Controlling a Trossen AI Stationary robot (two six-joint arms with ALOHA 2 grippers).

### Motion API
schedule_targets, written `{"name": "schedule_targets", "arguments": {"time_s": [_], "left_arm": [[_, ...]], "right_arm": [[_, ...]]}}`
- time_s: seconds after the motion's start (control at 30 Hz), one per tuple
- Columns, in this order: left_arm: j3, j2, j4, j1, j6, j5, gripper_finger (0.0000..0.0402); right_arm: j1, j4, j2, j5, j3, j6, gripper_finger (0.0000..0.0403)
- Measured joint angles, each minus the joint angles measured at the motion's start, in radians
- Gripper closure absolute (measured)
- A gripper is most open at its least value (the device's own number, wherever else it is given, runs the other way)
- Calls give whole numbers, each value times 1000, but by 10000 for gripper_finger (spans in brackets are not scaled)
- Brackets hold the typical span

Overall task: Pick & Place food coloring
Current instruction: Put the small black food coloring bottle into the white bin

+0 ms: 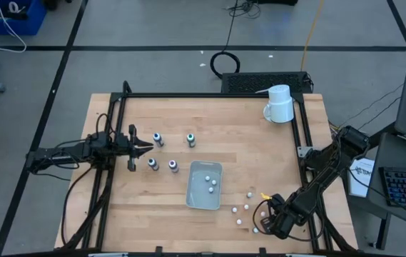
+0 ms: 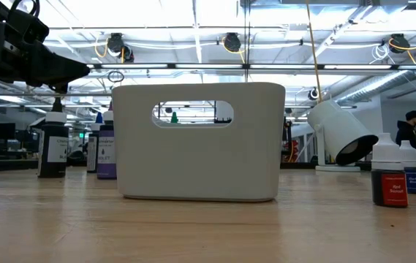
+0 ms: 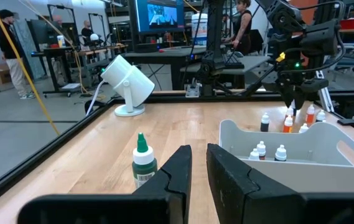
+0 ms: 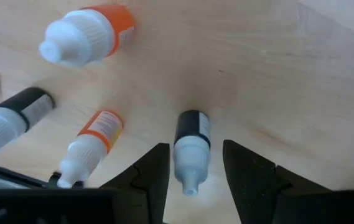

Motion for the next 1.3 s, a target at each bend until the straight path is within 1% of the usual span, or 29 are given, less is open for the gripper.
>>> {"name": "schedule_targets", "arguments": {"time_s": [0.1,0.2,0.4,0.83,0.93,1.1,1.3], "left_arm": [[0,0,0,0,0,0,344],[0,0,0,0,0,0,344],[0,0,0,0,0,0,344],[0,0,0,0,0,0,344],[0,0,0,0,0,0,344],[0,0,0,0,0,0,344],[0,0,0,0,0,0,344]], "right_arm": [[0,-1,-14,48,0,0,261],[0,-3,-26,74,0,2,261],[0,-5,-26,45,0,13,261],[0,-8,-26,41,0,16,262],[0,-8,-26,41,0,16,270],[0,-4,-26,17,0,16,296],[0,-4,-26,17,0,11,320]]}}
